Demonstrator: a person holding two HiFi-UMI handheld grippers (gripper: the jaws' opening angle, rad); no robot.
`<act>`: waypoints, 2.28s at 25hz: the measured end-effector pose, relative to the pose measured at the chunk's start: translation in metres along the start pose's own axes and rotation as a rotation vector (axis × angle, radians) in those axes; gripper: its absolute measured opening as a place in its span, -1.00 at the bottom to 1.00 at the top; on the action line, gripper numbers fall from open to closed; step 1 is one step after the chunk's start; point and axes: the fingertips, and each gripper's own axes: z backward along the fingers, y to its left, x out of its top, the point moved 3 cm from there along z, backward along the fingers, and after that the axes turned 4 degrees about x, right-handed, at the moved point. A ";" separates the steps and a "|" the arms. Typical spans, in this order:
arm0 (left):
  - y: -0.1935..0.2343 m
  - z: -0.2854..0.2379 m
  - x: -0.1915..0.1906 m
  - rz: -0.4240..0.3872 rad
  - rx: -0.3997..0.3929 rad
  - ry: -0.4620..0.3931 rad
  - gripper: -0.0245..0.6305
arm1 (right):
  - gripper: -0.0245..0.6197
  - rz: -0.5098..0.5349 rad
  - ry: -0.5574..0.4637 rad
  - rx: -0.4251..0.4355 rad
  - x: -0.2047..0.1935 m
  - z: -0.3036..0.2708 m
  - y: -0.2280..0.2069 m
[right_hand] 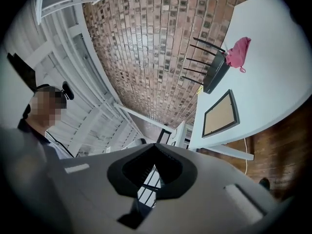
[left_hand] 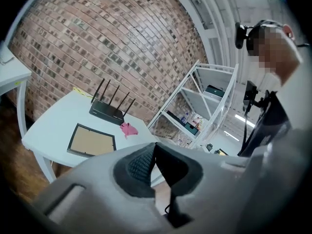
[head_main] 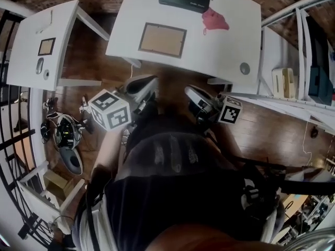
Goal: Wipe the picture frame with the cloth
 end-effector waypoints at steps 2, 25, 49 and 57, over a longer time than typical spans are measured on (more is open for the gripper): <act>0.014 -0.002 0.012 -0.013 -0.012 0.001 -0.92 | -0.94 0.008 0.015 -0.012 0.004 -0.016 -0.001; 0.153 0.000 0.066 -0.104 -0.056 0.045 -0.92 | -0.94 0.113 0.081 -0.224 0.027 -0.128 -0.023; 0.233 -0.084 0.036 -0.252 0.241 0.321 -0.26 | -0.94 0.011 0.050 -0.199 0.077 -0.127 -0.056; 0.276 -0.126 0.014 -0.245 0.320 0.451 -0.26 | -0.94 -0.050 0.021 -0.226 0.090 -0.112 -0.081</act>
